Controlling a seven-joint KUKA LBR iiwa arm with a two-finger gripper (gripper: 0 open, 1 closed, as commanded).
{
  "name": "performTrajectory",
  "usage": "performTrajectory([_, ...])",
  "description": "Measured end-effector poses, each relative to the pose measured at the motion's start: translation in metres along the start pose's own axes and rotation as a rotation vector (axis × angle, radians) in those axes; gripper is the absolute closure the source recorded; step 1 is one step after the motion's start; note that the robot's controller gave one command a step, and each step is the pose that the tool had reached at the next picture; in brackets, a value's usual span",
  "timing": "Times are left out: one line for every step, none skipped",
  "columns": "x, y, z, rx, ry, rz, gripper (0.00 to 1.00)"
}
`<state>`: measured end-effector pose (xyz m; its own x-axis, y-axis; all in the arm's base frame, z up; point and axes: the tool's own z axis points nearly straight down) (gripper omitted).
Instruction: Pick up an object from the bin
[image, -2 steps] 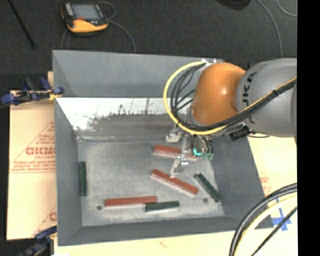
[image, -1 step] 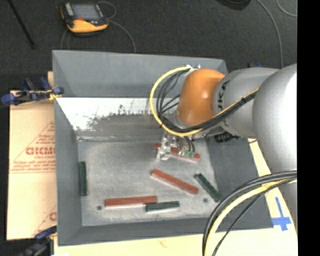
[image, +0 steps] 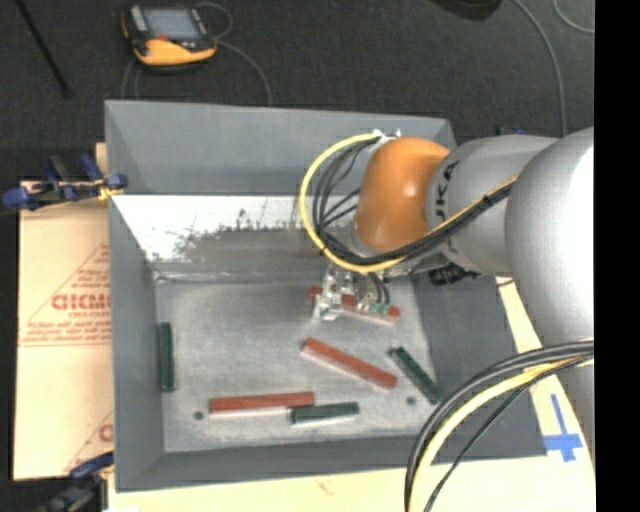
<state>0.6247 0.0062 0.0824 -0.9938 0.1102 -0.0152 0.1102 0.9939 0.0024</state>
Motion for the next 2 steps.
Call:
performTrajectory([-0.006,-0.005,-0.034,0.002,0.013,0.006,1.00])
performTrajectory([-0.003,-0.004,-0.056,0.002,0.010,0.038,0.00])
